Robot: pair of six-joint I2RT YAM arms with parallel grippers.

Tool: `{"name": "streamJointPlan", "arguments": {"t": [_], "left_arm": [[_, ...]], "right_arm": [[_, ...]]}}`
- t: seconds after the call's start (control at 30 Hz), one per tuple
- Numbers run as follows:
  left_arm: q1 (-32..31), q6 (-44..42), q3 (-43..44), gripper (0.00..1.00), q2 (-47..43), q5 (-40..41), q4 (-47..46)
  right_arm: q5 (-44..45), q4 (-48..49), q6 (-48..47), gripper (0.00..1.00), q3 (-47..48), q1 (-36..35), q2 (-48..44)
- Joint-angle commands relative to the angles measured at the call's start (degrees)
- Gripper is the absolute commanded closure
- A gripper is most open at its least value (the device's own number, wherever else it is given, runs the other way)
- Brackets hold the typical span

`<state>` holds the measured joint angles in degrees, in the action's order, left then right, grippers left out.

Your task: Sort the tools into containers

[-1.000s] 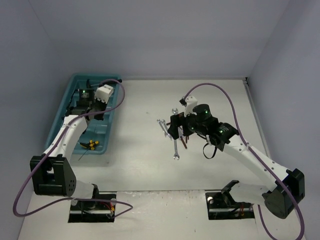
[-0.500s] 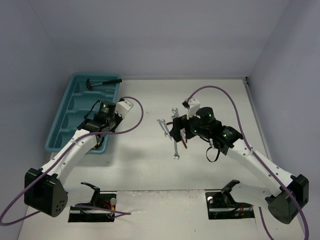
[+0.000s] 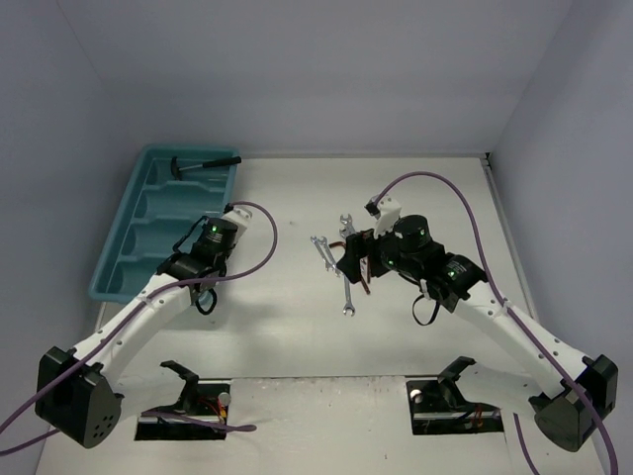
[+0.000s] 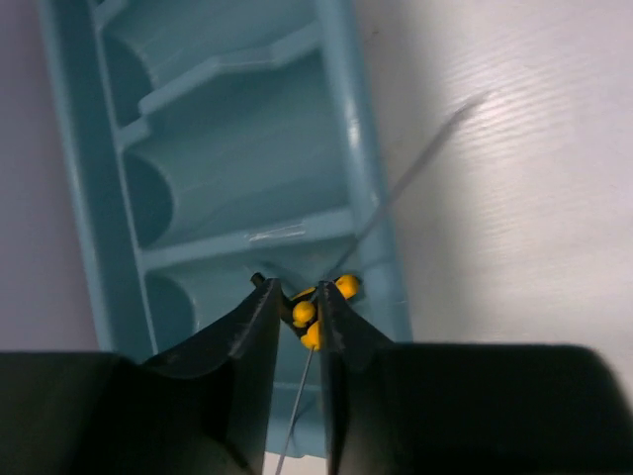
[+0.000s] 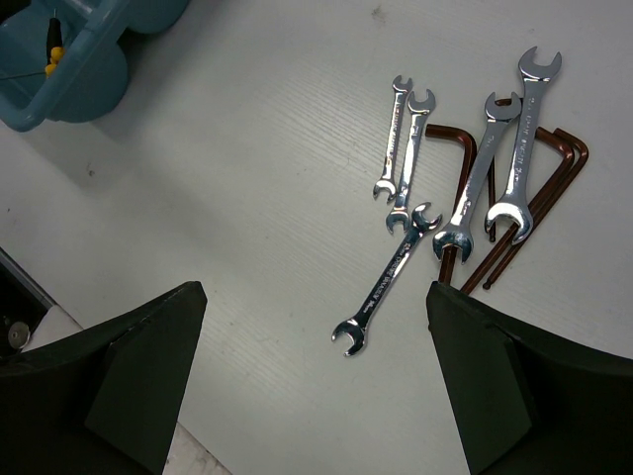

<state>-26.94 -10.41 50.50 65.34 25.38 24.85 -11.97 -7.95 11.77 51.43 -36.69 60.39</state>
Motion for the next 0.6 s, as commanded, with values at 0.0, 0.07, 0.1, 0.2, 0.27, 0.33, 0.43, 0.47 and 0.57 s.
{"name": "streamJointPlan", "arguments": {"t": [0.0, 0.07, 0.1, 0.2, 0.27, 0.33, 0.43, 0.47, 0.57], "left_arm": [[0.1, 6.7, -1.8, 0.77, -2.2, 11.2, -2.6], [0.2, 7.7, -2.9, 0.67, -2.2, 14.1, -3.0], [0.2, 8.2, -3.4, 0.62, -2.2, 15.5, -3.2], [0.7, 12.3, -3.0, 0.59, -1.5, 17.3, -2.1], [1.2, 13.8, -2.7, 0.59, -0.6, 16.9, -0.6], [1.2, 14.2, -2.5, 0.59, -0.3, 15.3, -0.2], [1.2, 12.8, -1.9, 0.57, -1.7, 11.3, -1.0], [1.2, 12.3, -1.7, 0.55, -3.0, 10.6, -1.3], [1.7, 12.9, 0.4, 0.55, -4.5, 9.5, -1.5]], "right_arm": [[-0.7, 2.8, 0.0, 0.08, 0.0, 0.2, -1.3], [-0.8, 2.8, -0.1, 0.08, -0.1, 0.2, -1.4], [-0.8, 2.8, -0.2, 0.08, -0.1, 0.2, -1.5], [-0.8, 2.8, -0.3, 0.08, -0.4, 0.2, -1.6], [-0.8, 2.8, -0.3, 0.08, -0.6, 0.2, -2.0], [-0.8, 2.8, -0.4, 0.08, -0.8, 0.2, -2.2], [-0.9, 2.8, -0.6, 0.08, -0.8, 0.2, -2.5], [-0.9, 2.8, -0.6, 0.08, -0.8, 0.2, -2.6], [-1.0, 2.8, -0.6, 0.08, -0.8, 0.2, -2.7]]}}
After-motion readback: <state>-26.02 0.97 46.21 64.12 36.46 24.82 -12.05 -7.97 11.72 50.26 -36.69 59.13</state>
